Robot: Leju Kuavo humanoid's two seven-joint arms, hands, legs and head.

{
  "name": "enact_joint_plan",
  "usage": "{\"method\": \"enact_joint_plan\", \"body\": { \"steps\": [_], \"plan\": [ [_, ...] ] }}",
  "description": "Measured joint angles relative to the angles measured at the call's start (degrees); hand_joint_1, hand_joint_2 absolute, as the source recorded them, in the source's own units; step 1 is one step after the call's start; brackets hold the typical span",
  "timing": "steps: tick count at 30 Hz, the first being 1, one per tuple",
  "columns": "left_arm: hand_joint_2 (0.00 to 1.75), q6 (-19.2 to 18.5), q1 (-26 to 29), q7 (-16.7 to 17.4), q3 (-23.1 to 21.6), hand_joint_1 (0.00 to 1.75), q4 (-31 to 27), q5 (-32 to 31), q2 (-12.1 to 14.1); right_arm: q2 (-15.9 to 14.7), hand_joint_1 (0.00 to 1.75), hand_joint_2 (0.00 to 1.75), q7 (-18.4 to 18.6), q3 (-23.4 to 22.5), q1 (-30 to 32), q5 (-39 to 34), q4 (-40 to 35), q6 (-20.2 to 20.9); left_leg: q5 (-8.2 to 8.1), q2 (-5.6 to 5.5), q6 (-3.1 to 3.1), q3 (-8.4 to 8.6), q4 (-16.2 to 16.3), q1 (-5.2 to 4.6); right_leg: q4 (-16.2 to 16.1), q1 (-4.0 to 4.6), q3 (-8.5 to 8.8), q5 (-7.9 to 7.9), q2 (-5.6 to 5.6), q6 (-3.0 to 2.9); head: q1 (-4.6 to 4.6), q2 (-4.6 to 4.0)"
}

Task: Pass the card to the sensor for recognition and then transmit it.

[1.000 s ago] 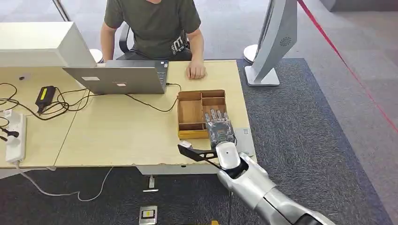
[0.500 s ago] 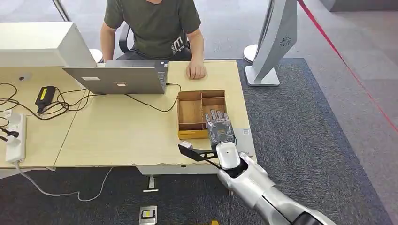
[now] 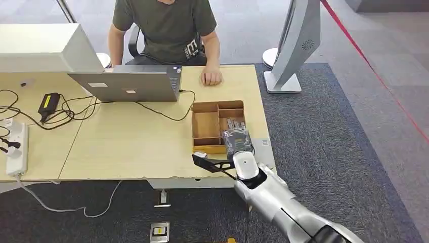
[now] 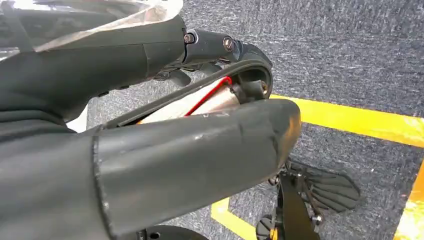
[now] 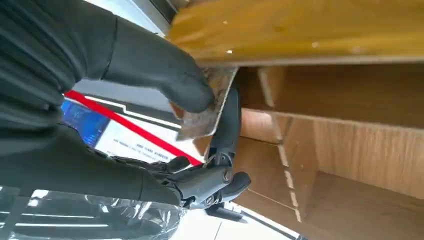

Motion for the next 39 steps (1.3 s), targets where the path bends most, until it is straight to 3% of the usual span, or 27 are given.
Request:
{"method": "enact_joint_plan", "body": {
  "steps": [15, 22, 30, 39],
  "plan": [
    [0.00, 0.15, 0.00, 0.00, 0.02, 0.00, 0.00, 0.00, 0.02, 0.55, 1.75, 1.75, -0.20, 0.02, -0.20, -0.90, 1.25, -0.37, 0.00, 0.00, 0.00, 0.04, 0.00, 0.00, 0.00, 0.00, 0.02, 0.00, 0.00, 0.00, 0.00, -0.02],
    [0.00, 0.15, 0.01, -0.13, 0.02, 0.00, 0.00, -0.04, 0.02, 0.55, 1.75, 1.75, -0.28, 0.02, -0.26, -0.68, 1.18, -3.13, 0.00, 0.00, 0.00, 0.02, 0.00, 0.00, 0.01, 0.00, 0.02, 0.00, 0.00, 0.00, 0.02, -0.02],
    [0.00, -0.11, 0.05, -1.09, 0.00, 0.00, 0.00, -1.09, 0.02, -0.70, 1.75, 1.75, -2.09, 0.02, -2.73, 6.33, -4.97, -7.65, 0.00, 0.01, 0.00, 0.02, 0.01, 0.00, 0.00, 0.00, 0.00, 0.01, 0.00, 0.00, 0.02, 0.00],
    [0.00, -0.59, 0.11, -2.21, 0.00, 0.00, 0.00, -0.77, 0.02, -1.40, 1.75, 1.75, -5.84, 0.00, -3.58, 11.43, -11.17, -9.73, 0.00, 0.01, 0.00, 0.01, 0.01, 0.00, 0.01, 0.00, 0.00, 0.00, 0.00, 0.00, 0.00, 0.00]
  ]
}}
